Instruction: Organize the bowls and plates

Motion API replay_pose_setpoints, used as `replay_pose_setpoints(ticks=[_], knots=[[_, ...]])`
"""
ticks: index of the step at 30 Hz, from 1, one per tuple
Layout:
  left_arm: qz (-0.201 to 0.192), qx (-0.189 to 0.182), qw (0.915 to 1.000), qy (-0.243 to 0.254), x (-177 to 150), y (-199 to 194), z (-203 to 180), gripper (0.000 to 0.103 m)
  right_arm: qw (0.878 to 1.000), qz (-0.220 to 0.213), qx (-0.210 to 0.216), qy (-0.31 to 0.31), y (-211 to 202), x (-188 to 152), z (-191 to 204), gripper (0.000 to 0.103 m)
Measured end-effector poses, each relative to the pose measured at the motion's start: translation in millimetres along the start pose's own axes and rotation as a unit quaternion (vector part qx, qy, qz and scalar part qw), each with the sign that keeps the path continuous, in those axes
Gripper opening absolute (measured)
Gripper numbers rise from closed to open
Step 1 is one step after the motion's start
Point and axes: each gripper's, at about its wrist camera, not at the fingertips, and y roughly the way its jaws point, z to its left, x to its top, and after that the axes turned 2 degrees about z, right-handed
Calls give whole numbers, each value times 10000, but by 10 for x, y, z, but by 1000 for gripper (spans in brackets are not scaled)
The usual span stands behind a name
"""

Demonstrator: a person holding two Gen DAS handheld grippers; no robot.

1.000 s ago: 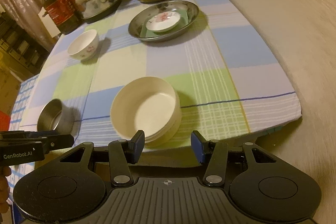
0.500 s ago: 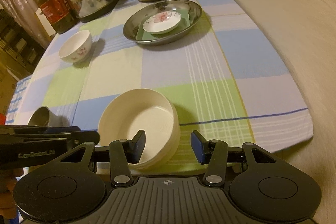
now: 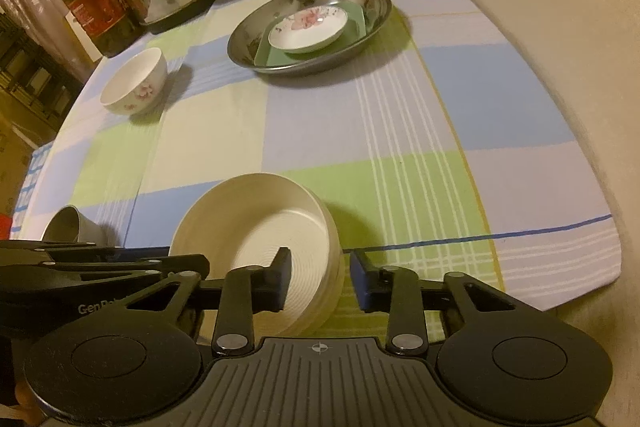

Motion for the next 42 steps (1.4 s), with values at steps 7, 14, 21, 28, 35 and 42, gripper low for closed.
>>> replay_pose_setpoints(ticks=[7, 14, 21, 28, 35, 42], knots=[[2, 82, 10000, 17, 7, 35, -20, 12, 9999, 46, -67, -89, 45, 11, 0, 15], [-41, 200, 9998, -17, -4, 26, -33, 11, 9998, 52, -48, -161, 45, 17, -16, 11], [-141, 327, 9993, -70, -58, -47, -62, 11, 9996, -4, 49, -264, -18, 17, -8, 11], [-334, 397, 9982, -299, -131, -227, -10, 10, 9987, -57, 212, -454, -105, 60, 61, 10], [-570, 570, 9954, -513, -126, -463, 153, 10, 9967, -63, 459, -669, -115, 192, 273, 10], [-721, 687, 9927, -678, 2, -597, 440, 11, 9941, -75, 597, -905, -30, 407, 572, 10]])
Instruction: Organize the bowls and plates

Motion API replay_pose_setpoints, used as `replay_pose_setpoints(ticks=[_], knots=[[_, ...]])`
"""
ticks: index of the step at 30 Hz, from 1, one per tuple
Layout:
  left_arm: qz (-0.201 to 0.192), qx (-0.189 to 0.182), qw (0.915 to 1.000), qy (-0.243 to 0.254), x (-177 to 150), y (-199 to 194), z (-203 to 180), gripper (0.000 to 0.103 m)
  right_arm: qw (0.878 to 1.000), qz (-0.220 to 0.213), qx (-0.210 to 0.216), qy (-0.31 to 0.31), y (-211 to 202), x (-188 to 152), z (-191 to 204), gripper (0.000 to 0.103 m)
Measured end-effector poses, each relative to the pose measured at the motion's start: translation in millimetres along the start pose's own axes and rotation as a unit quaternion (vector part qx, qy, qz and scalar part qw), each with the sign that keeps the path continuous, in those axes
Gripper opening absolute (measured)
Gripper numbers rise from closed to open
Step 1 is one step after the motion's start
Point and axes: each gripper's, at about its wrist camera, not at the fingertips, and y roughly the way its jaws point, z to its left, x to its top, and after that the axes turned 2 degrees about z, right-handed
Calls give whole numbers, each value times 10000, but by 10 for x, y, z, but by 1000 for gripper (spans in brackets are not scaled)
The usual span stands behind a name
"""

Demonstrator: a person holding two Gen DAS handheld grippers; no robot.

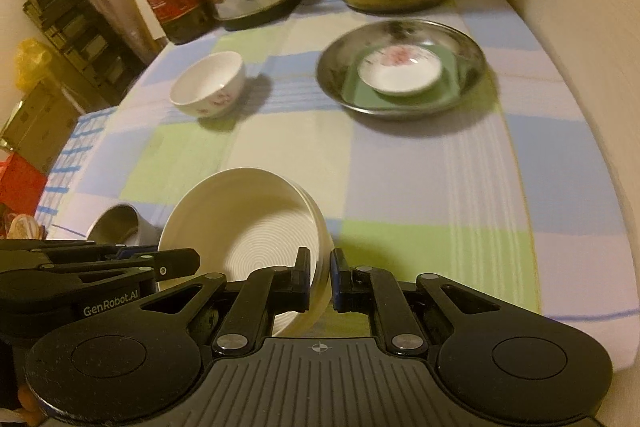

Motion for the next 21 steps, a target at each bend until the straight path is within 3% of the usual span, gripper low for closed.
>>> replay_pose_setpoints(ticks=[21], knots=[[-280, -50, 9996, -56, 967, 146, 1043, 11, 9998, -91, 151, -94, 709, 1056, 674, 10]])
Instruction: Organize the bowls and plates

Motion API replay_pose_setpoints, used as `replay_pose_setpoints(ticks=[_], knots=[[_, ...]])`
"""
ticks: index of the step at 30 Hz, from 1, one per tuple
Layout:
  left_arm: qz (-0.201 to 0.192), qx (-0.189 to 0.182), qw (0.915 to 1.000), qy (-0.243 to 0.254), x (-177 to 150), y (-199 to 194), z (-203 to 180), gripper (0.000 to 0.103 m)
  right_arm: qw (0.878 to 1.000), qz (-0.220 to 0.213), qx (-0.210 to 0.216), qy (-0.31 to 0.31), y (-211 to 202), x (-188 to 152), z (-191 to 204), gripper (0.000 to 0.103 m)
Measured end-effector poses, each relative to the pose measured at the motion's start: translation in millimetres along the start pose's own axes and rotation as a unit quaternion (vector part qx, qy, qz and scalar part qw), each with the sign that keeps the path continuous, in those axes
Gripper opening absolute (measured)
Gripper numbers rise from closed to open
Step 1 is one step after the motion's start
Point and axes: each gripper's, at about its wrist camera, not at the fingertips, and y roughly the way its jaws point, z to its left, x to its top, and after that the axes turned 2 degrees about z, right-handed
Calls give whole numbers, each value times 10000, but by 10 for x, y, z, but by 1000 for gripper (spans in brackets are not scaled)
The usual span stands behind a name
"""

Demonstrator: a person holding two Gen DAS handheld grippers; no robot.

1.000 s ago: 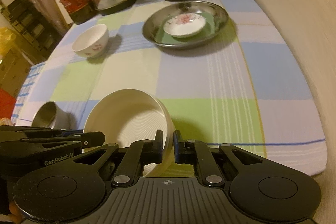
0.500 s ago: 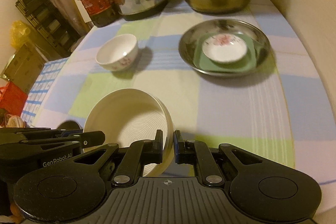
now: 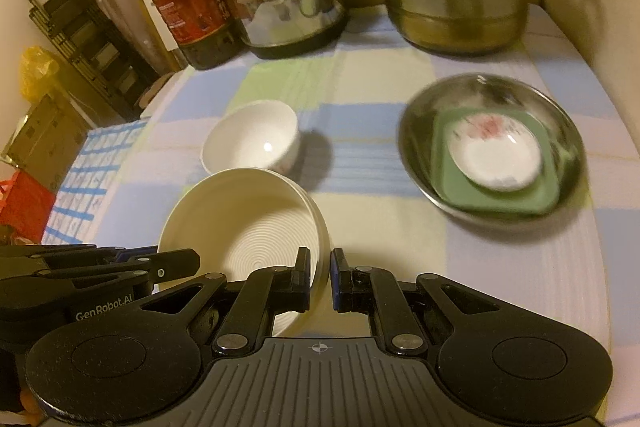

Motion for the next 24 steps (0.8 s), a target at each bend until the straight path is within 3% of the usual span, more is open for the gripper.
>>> replay_pose_setpoints(ticks=[14, 24], knots=[[-173, 64, 9998, -64, 779, 257, 524, 11, 9999, 23, 105, 106, 546, 766, 208, 10], [-94, 122, 9998, -142, 1095, 580, 720, 11, 9994, 131, 124, 293, 912, 1111, 190, 10]])
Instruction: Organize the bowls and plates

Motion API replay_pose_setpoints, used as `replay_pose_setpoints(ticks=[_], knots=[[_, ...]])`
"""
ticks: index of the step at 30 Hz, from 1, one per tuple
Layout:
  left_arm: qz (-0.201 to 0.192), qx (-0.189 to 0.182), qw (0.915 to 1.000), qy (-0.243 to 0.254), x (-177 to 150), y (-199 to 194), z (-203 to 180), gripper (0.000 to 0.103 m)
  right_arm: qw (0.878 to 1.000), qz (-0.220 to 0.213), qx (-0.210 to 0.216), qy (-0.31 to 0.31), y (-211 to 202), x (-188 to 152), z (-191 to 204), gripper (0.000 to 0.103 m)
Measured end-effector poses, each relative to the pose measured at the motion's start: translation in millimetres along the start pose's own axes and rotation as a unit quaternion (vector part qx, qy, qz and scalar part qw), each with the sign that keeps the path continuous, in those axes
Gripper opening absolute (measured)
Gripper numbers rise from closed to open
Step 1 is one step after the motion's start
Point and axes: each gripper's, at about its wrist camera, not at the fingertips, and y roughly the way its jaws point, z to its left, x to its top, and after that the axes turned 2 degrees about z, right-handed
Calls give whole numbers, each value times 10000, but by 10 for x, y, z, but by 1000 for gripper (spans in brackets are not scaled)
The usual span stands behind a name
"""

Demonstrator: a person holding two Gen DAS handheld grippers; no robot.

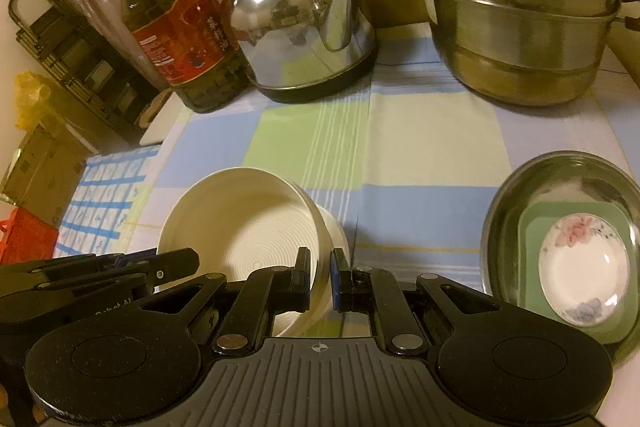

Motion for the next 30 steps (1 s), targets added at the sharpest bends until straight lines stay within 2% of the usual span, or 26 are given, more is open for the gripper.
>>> replay_pose_setpoints(ticks=[13, 30], knots=[[323, 43, 9994, -108, 46, 388, 128, 11, 9993, 345, -84, 98, 393, 69, -66, 10], [487, -1, 9987, -116, 57, 493, 142, 12, 9985, 532, -60, 136, 495, 109, -93, 10]])
